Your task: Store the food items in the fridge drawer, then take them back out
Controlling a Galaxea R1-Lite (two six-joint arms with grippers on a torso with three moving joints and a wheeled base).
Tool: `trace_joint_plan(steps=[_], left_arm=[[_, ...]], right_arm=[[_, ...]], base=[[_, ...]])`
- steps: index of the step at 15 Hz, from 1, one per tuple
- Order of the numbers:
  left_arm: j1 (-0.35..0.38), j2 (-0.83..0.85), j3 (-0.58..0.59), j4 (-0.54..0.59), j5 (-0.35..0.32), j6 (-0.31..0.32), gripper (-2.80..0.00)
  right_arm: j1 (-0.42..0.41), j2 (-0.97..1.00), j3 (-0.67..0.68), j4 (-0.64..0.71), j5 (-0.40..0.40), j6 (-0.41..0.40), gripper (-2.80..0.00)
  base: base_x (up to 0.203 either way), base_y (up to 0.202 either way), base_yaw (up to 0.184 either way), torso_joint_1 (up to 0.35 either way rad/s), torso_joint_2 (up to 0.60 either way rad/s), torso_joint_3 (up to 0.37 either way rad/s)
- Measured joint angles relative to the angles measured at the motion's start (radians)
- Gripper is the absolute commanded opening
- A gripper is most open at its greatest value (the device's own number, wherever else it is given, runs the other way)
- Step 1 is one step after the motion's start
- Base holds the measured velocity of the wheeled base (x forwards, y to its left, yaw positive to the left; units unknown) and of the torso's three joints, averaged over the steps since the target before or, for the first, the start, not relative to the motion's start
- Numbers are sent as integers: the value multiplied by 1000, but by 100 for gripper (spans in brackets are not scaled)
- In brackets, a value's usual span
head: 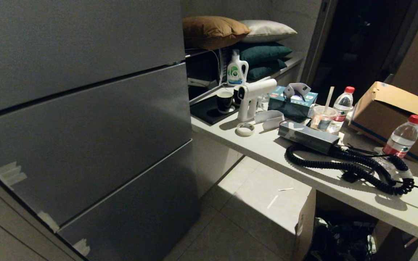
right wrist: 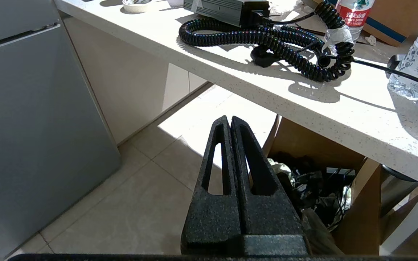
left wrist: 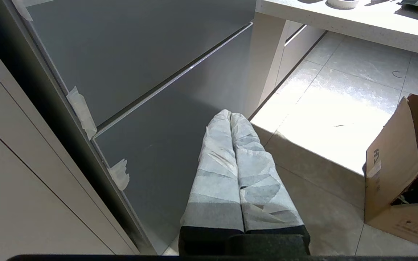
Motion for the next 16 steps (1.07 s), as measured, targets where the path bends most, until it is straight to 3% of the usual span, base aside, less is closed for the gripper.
trace_joint_plan(steps=[11, 16], left_arm=[[-1, 0, 0, 0, 0, 0, -280], [0, 0, 0, 0, 0, 0, -280]], right_arm=[[0, 1, 0, 0, 0, 0, -280], [-1, 1, 0, 0, 0, 0, -280]], base=[[0, 0, 0, 0, 0, 0], [0, 165, -1, 3, 0, 3]])
